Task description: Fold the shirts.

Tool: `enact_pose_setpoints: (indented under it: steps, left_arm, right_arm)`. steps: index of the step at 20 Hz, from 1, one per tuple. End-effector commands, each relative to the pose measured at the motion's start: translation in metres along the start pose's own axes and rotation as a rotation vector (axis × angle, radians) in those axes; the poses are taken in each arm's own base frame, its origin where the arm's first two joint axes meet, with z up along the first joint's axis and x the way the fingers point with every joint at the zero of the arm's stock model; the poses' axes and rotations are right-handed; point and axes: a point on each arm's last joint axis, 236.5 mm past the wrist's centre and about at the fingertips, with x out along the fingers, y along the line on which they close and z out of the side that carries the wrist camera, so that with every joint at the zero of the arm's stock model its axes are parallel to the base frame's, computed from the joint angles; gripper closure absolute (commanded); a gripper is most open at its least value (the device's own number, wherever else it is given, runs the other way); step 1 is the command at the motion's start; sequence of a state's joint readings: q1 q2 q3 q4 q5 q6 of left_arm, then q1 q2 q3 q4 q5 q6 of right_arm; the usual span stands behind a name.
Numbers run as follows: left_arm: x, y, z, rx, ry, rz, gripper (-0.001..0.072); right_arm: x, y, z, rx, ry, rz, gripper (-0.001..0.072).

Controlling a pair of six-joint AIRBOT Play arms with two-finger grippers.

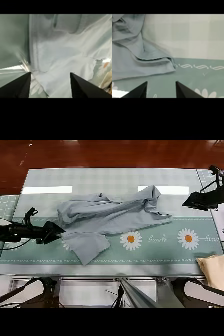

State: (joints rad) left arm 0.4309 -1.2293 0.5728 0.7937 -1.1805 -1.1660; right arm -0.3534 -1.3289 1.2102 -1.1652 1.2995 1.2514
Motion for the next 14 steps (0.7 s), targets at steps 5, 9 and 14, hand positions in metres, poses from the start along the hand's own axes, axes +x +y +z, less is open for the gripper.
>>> enact_pose_setpoints:
  steps: [5,9,14]
  left_arm:
    - [0.026,-0.005,0.006,0.03,-0.002,0.021,0.0128]
    - [0.06,-0.011,-0.006,0.05,0.075,0.035,0.0367]
    - [0.05,-0.018,0.005,0.055,0.068,0.01,0.068]
  right_arm:
    - [0.0,0.001,0.003,-0.002,-0.013,0.001,0.0275]
    - [0.0,0.0,0.001,-0.001,-0.007,0.0,0.0214]
    - [0.008,-0.03,-0.019,0.029,0.049,-0.073,0.0216]
